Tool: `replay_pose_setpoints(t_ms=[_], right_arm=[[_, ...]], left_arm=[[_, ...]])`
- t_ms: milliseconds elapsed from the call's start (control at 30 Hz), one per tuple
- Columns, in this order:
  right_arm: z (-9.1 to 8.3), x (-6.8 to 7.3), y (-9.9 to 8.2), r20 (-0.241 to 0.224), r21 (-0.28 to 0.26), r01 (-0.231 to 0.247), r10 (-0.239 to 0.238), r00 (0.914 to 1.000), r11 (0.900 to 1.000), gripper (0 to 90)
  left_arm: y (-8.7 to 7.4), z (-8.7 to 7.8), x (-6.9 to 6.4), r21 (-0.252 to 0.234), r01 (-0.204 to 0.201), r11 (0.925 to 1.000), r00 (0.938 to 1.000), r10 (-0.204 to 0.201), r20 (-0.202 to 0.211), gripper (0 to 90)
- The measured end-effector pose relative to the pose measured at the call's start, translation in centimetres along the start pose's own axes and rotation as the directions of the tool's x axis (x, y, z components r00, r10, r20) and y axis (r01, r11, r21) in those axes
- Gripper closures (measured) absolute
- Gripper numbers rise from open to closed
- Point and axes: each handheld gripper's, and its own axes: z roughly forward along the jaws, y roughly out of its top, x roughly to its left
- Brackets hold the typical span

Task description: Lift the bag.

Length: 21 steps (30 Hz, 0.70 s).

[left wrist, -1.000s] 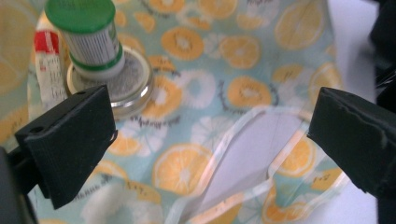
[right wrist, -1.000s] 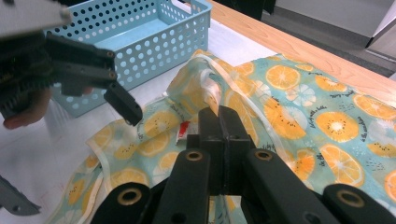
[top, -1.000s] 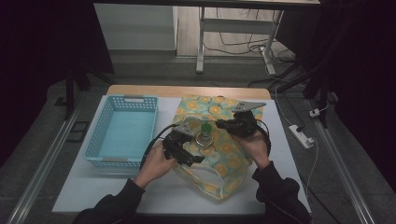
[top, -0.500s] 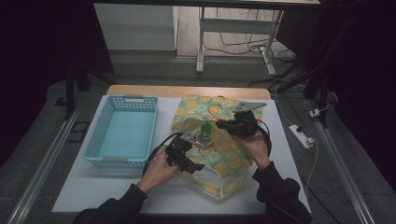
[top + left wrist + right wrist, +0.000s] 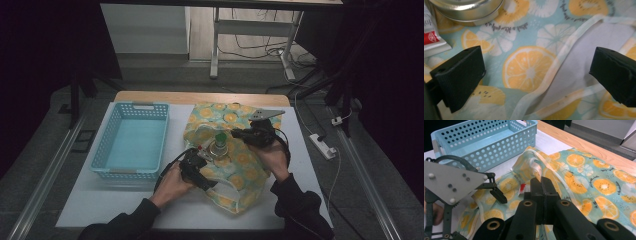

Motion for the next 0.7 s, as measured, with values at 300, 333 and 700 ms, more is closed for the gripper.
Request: replay_pose_setpoints(t_ms=[300, 333, 700], right_arm=[[-0.05, -0.03, 0.01, -0.001, -0.002, -0.001, 0.001, 1.0, 1.0, 90.0], [-0.05, -0.03, 0.02, -0.001, -0.002, 0.0, 0.0, 1.0, 1.0, 90.0], [0.05, 0.02, 0.02, -0.003, 0.0, 0.001, -0.001, 1.0, 1.0, 90.0]], left_arm=[[-0.2, 0.41, -0.19, 0.012, -0.037, 0.9992, 0.9981, 0.038, -0.049, 2.1], [-0.19, 0.36, -0.17, 0.012, -0.039, 0.9992, 0.9981, 0.04, -0.048, 3.0], [-0.15, -0.43, -0.12, -0.005, -0.059, 0.9983, 0.998, 0.059, -0.024, 34.7]])
